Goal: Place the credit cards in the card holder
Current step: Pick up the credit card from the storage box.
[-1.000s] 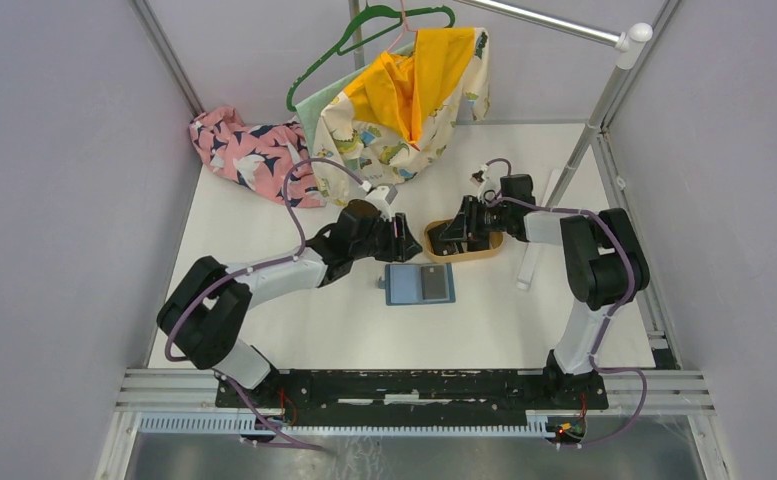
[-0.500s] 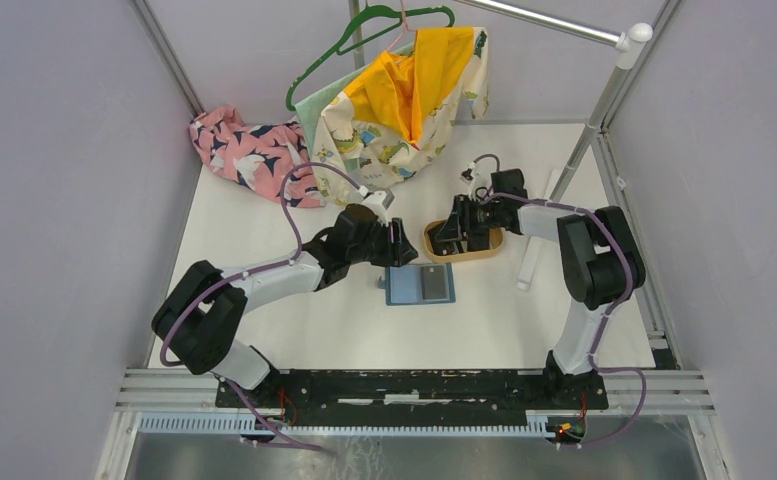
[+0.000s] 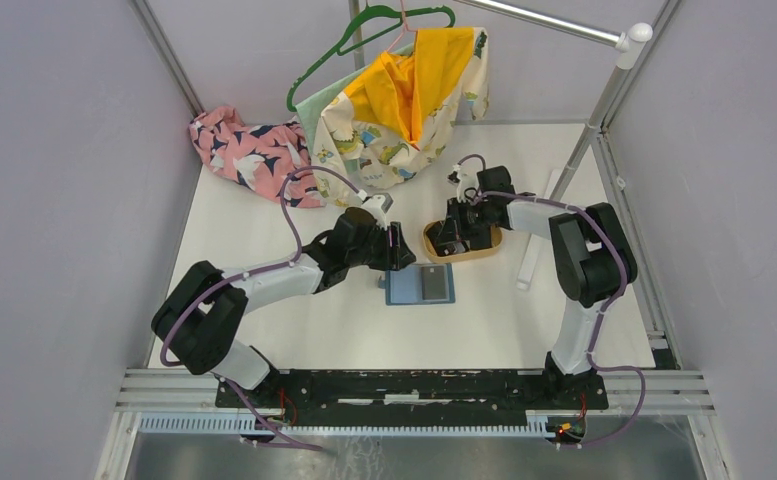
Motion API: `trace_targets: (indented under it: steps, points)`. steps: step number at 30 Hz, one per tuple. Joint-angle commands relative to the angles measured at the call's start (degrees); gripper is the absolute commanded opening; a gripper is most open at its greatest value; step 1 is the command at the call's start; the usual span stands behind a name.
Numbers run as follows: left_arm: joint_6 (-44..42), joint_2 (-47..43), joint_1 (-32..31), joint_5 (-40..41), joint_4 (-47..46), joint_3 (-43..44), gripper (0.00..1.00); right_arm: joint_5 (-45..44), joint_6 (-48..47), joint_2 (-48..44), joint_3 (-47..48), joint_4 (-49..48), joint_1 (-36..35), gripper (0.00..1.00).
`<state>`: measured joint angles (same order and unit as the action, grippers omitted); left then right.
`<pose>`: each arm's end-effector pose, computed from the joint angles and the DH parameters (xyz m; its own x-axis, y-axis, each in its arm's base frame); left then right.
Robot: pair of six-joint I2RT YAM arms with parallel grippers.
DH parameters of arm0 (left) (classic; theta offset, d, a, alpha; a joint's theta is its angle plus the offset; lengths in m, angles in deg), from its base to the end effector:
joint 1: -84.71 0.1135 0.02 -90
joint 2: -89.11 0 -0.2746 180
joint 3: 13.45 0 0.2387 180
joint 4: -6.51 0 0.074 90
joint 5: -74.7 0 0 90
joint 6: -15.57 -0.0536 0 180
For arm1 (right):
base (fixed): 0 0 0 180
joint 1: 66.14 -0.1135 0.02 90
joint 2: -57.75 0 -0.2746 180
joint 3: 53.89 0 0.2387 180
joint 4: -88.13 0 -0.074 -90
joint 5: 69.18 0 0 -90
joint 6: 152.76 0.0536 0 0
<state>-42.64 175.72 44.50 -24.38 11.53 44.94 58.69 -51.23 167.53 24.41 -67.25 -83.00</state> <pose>0.2391 -0.2132 0.2052 -0.7448 -0.0516 -0.6653 0.4070 0.7550 -0.5141 0.3554 0.1421 0.1507 -0.8896 -0.1047 -0.4446 -0.3866 0.6910 0.6107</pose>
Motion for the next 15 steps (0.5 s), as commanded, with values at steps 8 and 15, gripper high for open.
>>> trace_targets:
  steps: [8, 15]
  points:
    - [-1.73, -3.20, 0.25, 1.52, -2.24, -0.59, 0.59, 7.01, 3.88, -1.72, -2.68, -4.37, 5.82, 0.00]
    - [-1.73, -3.31, 0.28, 1.56, -2.24, -0.74, 0.59, 10.41, 7.04, 0.19, -4.34, -7.30, 6.56, 0.11]
